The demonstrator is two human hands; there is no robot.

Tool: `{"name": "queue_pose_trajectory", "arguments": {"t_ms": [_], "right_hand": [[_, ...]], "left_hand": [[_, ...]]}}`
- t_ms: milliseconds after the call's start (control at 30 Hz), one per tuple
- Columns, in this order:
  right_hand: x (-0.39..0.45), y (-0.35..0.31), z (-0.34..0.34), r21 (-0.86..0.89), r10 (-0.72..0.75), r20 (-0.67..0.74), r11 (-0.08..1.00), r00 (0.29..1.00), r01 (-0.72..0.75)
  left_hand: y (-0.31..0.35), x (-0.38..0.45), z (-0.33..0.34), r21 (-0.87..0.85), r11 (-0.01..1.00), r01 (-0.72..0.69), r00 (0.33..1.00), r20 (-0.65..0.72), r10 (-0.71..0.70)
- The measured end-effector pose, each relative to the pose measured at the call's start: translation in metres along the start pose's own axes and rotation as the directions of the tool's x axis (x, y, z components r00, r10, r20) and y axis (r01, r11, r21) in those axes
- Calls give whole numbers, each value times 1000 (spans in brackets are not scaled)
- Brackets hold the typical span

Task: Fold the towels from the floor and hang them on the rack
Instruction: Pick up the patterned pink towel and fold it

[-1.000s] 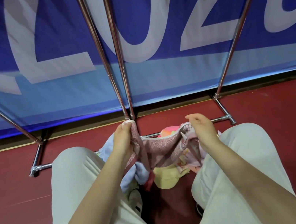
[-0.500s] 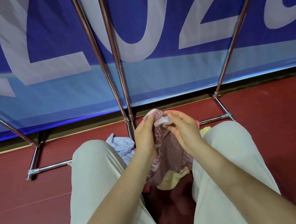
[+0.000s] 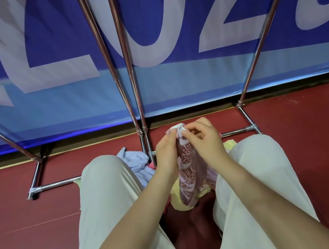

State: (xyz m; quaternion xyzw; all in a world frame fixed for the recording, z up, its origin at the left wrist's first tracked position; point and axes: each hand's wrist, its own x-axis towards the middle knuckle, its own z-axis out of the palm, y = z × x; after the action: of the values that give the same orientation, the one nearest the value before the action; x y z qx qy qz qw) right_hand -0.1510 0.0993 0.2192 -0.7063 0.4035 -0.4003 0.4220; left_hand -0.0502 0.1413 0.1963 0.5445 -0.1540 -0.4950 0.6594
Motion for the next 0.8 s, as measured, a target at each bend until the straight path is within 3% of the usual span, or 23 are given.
{"name": "queue_pose_trajectory", "arguments": {"t_ms": [100,267,400,667,800], "right_hand": [[1,4,0,-129,-136,-17,983,991,133],[-3,4,-1,-84,-43,60,995,997,48],[-8,3,0,-96,-83,61,991,995,89],[-18,-14,0,161,-33,65,987,997,23],[-17,-17,0,237,-3,34,972,999,-5]], "left_hand": [[0,2,-3,-5,1000,5,1000,-14,-5],[3,3,-9,76,997,-24,995,-95,31],[3,-2,-15,79,991,-106,994,-29,109],[7,-5,-18,-147,989,-32,998,50,40],[7,-9,-10,-179,984,-18,992,120,40]]}}
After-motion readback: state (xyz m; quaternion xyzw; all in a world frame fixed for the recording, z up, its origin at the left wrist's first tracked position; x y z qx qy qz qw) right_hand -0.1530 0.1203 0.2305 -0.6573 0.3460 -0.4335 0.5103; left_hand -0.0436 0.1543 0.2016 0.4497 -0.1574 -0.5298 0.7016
